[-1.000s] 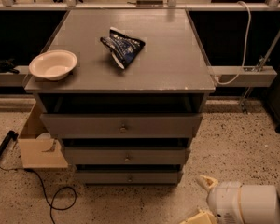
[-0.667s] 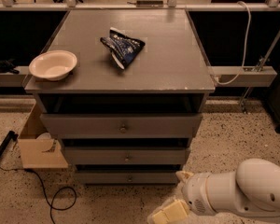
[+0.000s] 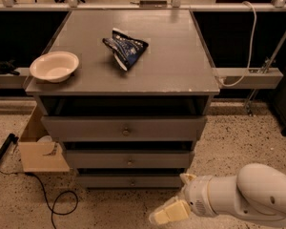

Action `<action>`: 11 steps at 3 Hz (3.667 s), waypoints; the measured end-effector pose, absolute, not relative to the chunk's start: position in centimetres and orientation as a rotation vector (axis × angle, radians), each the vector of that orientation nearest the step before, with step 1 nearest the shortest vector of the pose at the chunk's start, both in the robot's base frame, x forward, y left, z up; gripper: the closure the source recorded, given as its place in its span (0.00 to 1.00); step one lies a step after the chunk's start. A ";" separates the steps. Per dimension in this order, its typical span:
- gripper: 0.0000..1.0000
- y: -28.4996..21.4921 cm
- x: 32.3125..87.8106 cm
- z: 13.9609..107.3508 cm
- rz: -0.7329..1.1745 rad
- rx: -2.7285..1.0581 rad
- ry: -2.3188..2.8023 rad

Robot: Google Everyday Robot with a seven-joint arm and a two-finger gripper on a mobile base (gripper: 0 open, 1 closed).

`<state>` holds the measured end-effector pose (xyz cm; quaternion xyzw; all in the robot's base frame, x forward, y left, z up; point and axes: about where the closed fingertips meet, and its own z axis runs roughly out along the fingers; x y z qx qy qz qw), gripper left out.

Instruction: Open bottom drawer

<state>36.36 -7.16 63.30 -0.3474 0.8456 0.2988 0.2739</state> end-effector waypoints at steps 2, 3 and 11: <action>0.00 -6.4 42.8 59.3 0.733 -0.817 2.264; 0.00 -6.8 44.9 57.3 0.672 -0.771 2.267; 0.00 -9.9 47.6 34.3 0.634 -0.566 2.475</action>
Offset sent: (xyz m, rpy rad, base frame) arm 0.1098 0.0092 -0.0668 -0.0341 -0.1026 -0.1817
